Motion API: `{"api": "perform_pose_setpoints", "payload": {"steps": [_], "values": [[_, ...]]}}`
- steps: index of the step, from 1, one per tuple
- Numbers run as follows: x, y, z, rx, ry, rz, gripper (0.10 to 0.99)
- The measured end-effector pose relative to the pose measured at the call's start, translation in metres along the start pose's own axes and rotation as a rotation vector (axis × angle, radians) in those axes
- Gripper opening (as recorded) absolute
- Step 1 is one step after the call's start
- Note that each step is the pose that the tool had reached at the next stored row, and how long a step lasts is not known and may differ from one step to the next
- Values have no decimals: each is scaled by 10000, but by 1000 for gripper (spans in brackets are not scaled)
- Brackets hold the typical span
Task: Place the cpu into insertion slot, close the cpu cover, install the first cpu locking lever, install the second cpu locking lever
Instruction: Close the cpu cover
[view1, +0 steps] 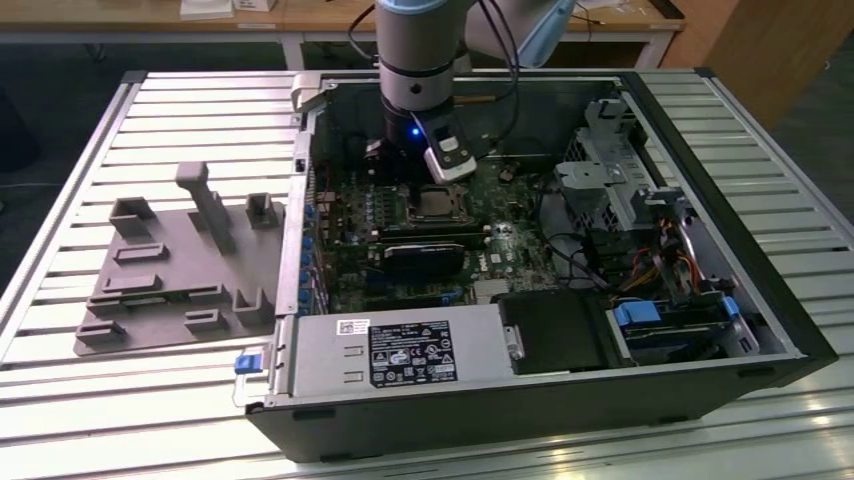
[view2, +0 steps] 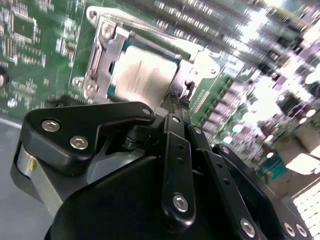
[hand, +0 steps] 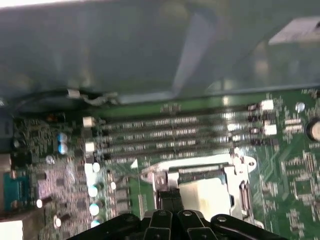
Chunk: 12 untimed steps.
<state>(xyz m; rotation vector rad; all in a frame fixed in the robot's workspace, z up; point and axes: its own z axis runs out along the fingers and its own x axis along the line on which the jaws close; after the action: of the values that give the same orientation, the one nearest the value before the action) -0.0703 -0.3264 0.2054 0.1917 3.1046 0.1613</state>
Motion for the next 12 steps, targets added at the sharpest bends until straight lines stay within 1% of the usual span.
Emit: {"api": "perform_pose_setpoints", "payload": {"steps": [1,5,12], "values": [[0,-1,0,-59,7,2,102],[-1,-7,4,-85,10,3,102],[-4,-36,21,-186,22,6,102]]}}
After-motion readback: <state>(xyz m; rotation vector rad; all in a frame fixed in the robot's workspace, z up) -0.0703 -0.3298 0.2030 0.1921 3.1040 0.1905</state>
